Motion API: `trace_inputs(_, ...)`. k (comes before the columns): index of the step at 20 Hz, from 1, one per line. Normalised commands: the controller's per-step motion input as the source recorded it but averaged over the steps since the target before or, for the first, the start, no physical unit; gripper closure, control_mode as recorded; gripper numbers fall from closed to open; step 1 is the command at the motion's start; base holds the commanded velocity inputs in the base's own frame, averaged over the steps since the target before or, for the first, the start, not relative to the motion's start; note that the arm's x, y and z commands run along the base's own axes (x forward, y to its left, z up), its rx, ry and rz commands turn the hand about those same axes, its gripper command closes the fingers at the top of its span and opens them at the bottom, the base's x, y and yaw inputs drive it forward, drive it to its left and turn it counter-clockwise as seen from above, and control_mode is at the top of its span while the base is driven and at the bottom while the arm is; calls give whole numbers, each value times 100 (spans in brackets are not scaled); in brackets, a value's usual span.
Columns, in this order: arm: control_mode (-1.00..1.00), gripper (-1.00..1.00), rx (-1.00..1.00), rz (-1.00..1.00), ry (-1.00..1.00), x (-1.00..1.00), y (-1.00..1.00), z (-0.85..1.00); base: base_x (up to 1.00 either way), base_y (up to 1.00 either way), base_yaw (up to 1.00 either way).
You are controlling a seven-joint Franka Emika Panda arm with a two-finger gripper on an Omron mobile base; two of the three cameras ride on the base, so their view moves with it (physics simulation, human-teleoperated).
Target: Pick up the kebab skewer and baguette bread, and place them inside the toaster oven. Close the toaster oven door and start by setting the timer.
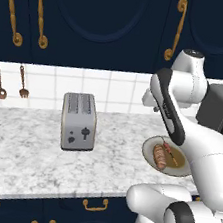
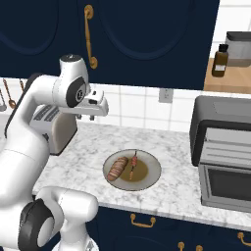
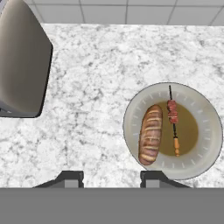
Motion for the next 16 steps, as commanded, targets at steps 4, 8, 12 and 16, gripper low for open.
trace_inputs(4, 100, -100, 0, 0, 0, 0, 0, 0, 0, 0, 0)
trace_inputs(8, 100, -100, 0, 0, 0, 0, 0, 0, -3, 0, 0)
trace_inputs(12, 100, -100, 0, 0, 0, 0, 0, 0, -25, -46, 0)
trace_inputs(16, 100, -100, 0, 0, 0, 0, 0, 0, -19, -70, 0)
